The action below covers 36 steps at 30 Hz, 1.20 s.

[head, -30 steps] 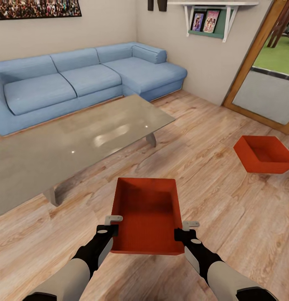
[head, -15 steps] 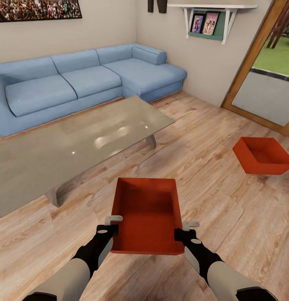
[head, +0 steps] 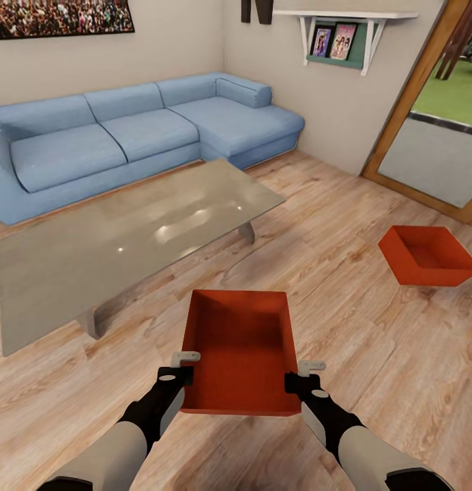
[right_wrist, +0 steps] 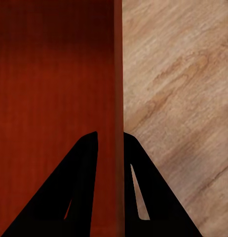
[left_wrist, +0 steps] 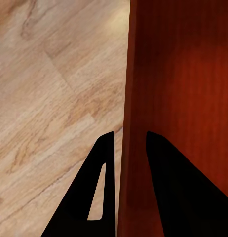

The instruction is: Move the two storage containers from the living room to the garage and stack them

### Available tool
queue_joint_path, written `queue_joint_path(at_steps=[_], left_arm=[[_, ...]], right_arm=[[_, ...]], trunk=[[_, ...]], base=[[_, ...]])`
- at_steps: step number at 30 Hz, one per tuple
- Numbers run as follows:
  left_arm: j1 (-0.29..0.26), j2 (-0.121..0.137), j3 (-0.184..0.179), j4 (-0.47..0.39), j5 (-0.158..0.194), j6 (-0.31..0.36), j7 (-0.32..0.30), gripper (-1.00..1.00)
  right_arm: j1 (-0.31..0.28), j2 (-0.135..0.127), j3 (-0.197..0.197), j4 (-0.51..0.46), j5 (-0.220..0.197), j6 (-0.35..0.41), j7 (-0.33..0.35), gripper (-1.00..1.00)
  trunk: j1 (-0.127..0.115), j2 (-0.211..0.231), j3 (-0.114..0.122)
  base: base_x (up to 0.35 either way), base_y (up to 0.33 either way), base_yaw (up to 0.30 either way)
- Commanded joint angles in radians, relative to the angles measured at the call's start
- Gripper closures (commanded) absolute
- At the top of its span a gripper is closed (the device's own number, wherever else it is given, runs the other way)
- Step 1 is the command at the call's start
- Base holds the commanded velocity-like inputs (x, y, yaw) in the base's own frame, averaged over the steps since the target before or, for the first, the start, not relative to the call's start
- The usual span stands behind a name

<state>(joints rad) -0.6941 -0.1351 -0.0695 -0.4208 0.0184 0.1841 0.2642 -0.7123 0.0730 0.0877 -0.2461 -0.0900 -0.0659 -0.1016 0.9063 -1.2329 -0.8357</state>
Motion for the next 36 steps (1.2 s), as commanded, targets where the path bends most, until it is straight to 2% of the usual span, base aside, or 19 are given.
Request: queue_joint_path(at_steps=[1, 36], left_arm=[[0.001, 0.005, -0.009, 0.002, 0.000, 0.011, 0.013, 1.00], [0.001, 0.005, -0.009, 0.002, 0.000, 0.009, 0.012, 1.00]], right_arm=[[-0.001, -0.002, -0.003, -0.002, 0.003, -0.011, -0.019, 1.00], [-0.002, -0.001, -0.006, -0.004, -0.005, -0.012, -0.024, 1.00]], trunk=[[-0.004, 0.007, 0.003], [-0.138, 0.252, 0.112]], base=[[0.000, 0.000, 0.000], [0.000, 0.000, 0.000]])
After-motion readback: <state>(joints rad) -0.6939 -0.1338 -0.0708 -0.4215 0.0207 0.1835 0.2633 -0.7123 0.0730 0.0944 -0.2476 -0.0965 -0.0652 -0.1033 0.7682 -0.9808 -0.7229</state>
